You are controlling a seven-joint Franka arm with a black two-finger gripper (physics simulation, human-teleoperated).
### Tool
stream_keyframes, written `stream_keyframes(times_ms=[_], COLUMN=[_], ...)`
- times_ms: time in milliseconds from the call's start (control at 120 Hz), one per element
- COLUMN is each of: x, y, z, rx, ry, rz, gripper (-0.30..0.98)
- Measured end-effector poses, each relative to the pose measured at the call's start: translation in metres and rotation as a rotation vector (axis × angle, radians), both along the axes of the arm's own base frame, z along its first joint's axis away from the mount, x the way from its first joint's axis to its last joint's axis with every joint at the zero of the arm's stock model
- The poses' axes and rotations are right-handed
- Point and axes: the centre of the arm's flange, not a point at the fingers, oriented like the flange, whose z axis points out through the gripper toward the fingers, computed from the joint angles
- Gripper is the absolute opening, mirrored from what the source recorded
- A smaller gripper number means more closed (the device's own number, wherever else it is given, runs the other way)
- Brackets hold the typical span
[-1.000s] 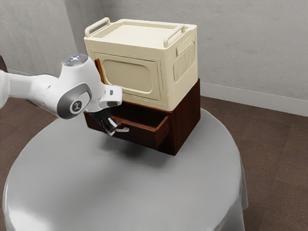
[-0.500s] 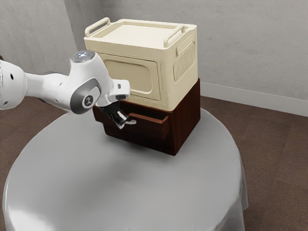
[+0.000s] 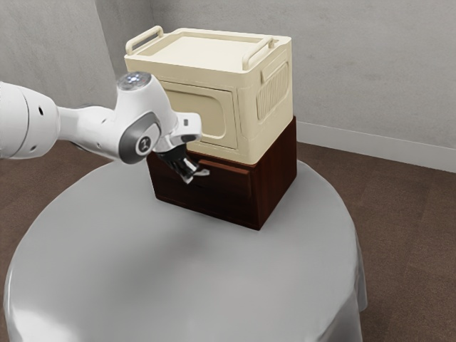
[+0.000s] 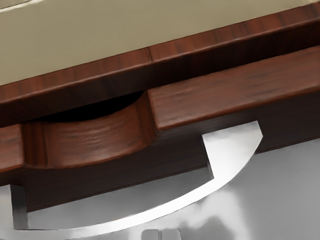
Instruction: Push the drawer handle with one arm to close the drawer
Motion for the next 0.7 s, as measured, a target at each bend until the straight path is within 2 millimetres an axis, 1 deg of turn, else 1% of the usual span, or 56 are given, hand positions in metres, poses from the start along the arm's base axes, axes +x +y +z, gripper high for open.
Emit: stream_keyframes(times_ms=[192, 300, 350, 400, 483, 542, 633, 667, 700], x=[0.013, 0.013, 0.009, -0.002, -0.021, -0.038, -0.074, -0.086, -0.098], y=[-0.001, -0.002, -0.003, -0.003, -0.003, -0.002, -0.003, -0.008, -0.016], z=[-0.003, -0.004, 0.001, 0.015, 0.047, 0.075, 0.134, 0.152, 0.174], rx=[0.01, 0.009, 0.002, -0.018, -0.048, -0.069, -0.1, -0.104, -0.102], ry=[-0.006, -0.005, -0.005, -0.004, 0.022, 0.059, 0.11, 0.13, 0.139], rz=[-0.01, -0.014, -0.014, -0.007, 0.008, 0.022, 0.038, 0.035, 0.024], gripper=[-0.1, -0.1, -0.1, -0.1, -0.1, -0.1, -0.1, -0.1, -0.1])
